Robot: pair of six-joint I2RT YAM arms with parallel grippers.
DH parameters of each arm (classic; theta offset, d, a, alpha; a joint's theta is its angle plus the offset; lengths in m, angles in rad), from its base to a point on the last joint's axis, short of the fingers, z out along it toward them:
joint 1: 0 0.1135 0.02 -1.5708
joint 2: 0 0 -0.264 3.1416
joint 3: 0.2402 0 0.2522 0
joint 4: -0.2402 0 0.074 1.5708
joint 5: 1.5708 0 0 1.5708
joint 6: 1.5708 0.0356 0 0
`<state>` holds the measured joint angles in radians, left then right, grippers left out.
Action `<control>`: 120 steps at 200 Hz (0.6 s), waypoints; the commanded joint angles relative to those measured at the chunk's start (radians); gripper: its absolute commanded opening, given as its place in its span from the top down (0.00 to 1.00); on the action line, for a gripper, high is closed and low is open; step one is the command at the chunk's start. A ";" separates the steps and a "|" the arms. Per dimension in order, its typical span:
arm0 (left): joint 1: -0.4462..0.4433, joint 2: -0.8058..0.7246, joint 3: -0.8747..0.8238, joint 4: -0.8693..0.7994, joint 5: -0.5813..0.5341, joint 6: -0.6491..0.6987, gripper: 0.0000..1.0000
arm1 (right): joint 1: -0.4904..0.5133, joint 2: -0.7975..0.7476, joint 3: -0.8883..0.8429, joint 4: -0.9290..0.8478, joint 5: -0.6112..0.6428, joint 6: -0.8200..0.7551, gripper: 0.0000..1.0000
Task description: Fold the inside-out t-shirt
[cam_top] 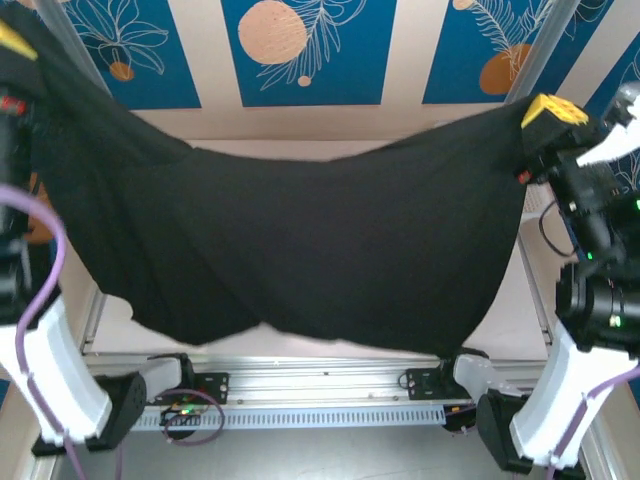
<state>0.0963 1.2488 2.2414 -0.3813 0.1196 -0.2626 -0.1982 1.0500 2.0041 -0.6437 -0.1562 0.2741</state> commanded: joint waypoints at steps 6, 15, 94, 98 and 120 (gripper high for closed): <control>0.003 0.234 -0.025 0.028 0.039 -0.024 1.00 | 0.026 0.166 -0.067 0.054 0.049 -0.056 1.00; -0.006 0.296 -0.034 0.040 0.040 -0.024 1.00 | 0.045 0.215 -0.095 0.078 0.064 -0.068 1.00; -0.074 0.953 0.021 0.235 -0.053 0.033 1.00 | 0.201 0.988 0.038 0.219 0.129 -0.050 0.95; -0.075 1.006 0.085 0.207 -0.055 0.031 0.98 | 0.201 1.044 0.098 0.190 0.126 -0.042 0.94; -0.076 1.253 0.418 0.043 -0.043 -0.005 0.95 | 0.206 1.293 0.424 0.010 0.136 -0.032 0.84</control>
<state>0.0250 2.3478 2.3928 -0.2745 0.0967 -0.2584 0.0097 2.1818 2.1674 -0.4866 -0.0479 0.2176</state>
